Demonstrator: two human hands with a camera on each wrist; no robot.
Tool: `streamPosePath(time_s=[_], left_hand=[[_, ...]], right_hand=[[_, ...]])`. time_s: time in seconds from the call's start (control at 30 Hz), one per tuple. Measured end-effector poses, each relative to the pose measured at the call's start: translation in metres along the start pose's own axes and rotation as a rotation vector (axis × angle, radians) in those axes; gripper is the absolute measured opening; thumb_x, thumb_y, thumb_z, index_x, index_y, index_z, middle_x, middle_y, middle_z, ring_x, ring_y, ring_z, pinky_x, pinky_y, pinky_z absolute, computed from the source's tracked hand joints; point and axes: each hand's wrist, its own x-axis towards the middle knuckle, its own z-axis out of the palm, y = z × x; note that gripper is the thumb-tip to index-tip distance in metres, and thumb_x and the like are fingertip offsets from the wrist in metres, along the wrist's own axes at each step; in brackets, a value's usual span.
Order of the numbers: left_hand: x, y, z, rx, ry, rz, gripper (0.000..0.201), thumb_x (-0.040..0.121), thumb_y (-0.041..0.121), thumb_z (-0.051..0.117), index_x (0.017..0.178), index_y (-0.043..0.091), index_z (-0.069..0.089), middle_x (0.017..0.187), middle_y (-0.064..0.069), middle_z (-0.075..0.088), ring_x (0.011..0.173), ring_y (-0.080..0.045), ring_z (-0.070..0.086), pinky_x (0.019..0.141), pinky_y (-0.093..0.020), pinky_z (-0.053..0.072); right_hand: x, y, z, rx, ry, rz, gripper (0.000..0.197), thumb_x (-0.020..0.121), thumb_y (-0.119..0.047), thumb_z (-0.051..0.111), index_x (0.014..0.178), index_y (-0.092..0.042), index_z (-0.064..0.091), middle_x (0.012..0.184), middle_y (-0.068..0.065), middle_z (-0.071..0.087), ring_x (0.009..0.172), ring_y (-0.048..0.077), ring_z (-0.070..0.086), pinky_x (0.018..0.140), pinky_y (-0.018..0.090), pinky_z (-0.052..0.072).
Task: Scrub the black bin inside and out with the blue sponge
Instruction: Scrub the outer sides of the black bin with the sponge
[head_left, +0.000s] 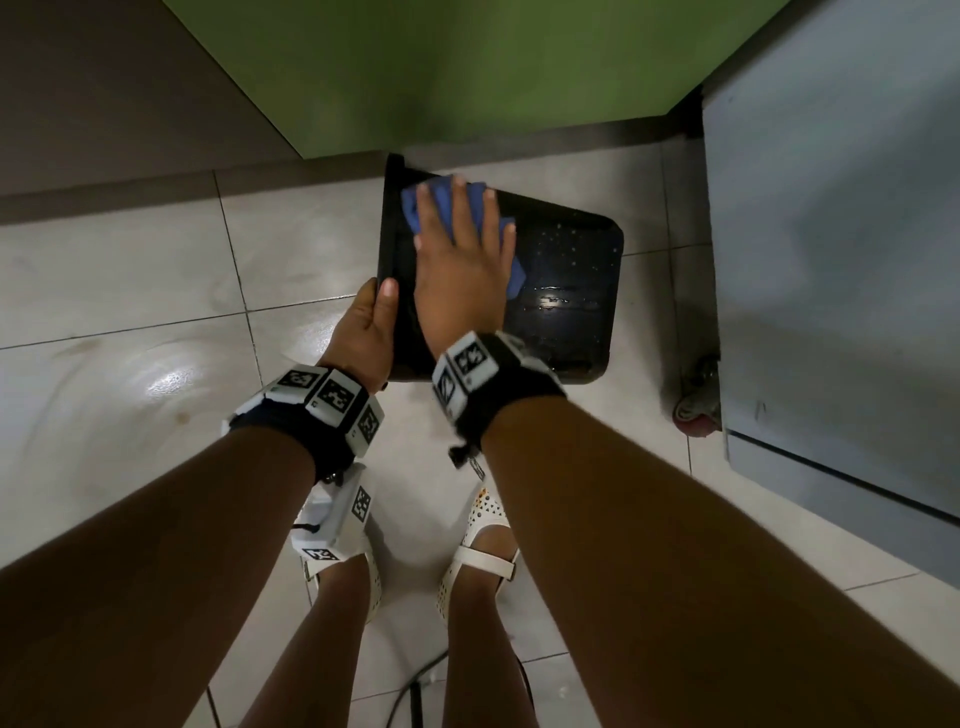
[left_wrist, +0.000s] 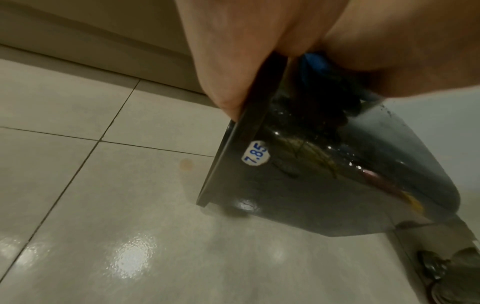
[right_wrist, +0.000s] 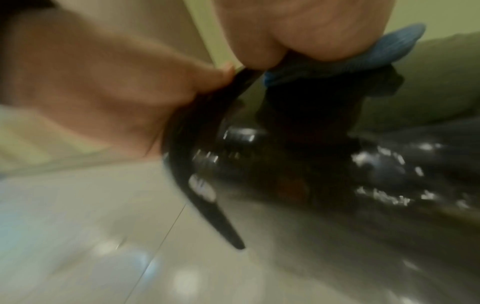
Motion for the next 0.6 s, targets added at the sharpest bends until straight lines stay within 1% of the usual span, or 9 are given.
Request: streamPosePath(time_s=[0.1,0.13,0.2,0.23,0.3,0.4,0.47,0.5,0.6], left_hand=[[-0.001,0.000,0.001,-0.031,0.002,0.006,0.031,0.099,0.031,0.024,0.113,0.019,0.049,0.091,0.000,0.057,0.072,-0.013,0.054,0.068,-0.028,0.051],[-0.003,0.000,0.001,-0.028,0.008,0.008,0.031,0.100,0.030,0.024,0.111,0.019,0.050,0.088,0.002,0.057,0.071,-0.010,0.054,0.067,-0.026,0.051],[-0.003,-0.002,0.002,0.010,0.041,0.030,0.032,0.099,0.030,0.026,0.112,0.016,0.052,0.094,0.002,0.058,0.084,-0.014,0.055,0.084,-0.033,0.048],[-0.002,-0.002,0.001,0.024,0.052,0.027,0.034,0.099,0.031,0.027,0.114,0.015,0.052,0.099,0.000,0.057,0.090,-0.017,0.054,0.090,-0.038,0.046],[-0.001,-0.001,0.000,0.036,0.046,-0.011,0.036,0.098,0.036,0.027,0.115,0.017,0.051,0.101,-0.001,0.055,0.093,-0.023,0.054,0.091,-0.044,0.044],[-0.001,0.000,0.000,0.075,0.009,-0.040,0.038,0.097,0.043,0.025,0.116,0.020,0.049,0.101,-0.001,0.054,0.097,-0.030,0.056,0.091,-0.050,0.046],[-0.002,0.002,0.000,0.079,0.005,-0.039,0.039,0.096,0.045,0.024,0.117,0.022,0.049,0.102,0.000,0.054,0.097,-0.028,0.055,0.091,-0.050,0.046],[-0.002,0.002,-0.001,0.075,0.006,-0.042,0.039,0.096,0.045,0.024,0.116,0.022,0.049,0.102,0.000,0.054,0.096,-0.027,0.054,0.091,-0.049,0.046],[-0.003,0.005,0.000,0.059,-0.005,-0.039,0.040,0.097,0.042,0.024,0.117,0.017,0.049,0.099,-0.001,0.053,0.091,-0.025,0.052,0.085,-0.043,0.045]], right_hand=[[-0.031,0.002,0.020,-0.015,0.113,-0.105,0.050,0.094,-0.036,0.026,0.138,-0.021,0.044,0.148,0.010,0.039,0.138,0.035,0.031,0.113,0.050,0.020],[-0.038,0.004,0.023,-0.014,0.124,-0.119,0.049,0.093,-0.035,0.030,0.133,-0.019,0.051,0.143,0.011,0.046,0.133,0.036,0.039,0.109,0.051,0.028],[-0.043,0.014,0.025,-0.055,0.073,-0.167,0.048,0.091,-0.034,0.032,0.131,-0.019,0.054,0.139,0.011,0.050,0.130,0.036,0.044,0.106,0.052,0.033],[-0.042,0.021,0.024,-0.076,0.056,-0.191,0.049,0.090,-0.035,0.031,0.132,-0.019,0.052,0.140,0.011,0.049,0.131,0.036,0.043,0.106,0.052,0.032],[-0.034,0.037,0.020,-0.094,0.080,-0.168,0.048,0.090,-0.032,0.032,0.132,-0.018,0.051,0.141,0.013,0.048,0.131,0.038,0.042,0.104,0.055,0.032],[-0.024,0.064,0.007,-0.108,0.157,0.005,0.045,0.096,-0.023,0.040,0.141,-0.018,0.038,0.150,0.016,0.033,0.139,0.038,0.028,0.111,0.055,0.022],[-0.018,0.085,-0.004,-0.087,0.091,0.132,0.050,0.100,-0.024,0.034,0.148,-0.022,0.019,0.158,0.011,0.012,0.145,0.033,0.008,0.116,0.050,0.009],[-0.016,0.093,-0.009,-0.074,0.089,0.181,0.051,0.101,-0.026,0.031,0.149,-0.024,0.015,0.158,0.009,0.008,0.146,0.032,0.005,0.117,0.048,0.008],[-0.008,0.108,-0.019,-0.037,0.117,0.276,0.050,0.101,-0.030,0.029,0.149,-0.025,0.016,0.158,0.010,0.010,0.145,0.032,0.010,0.119,0.044,0.013]])
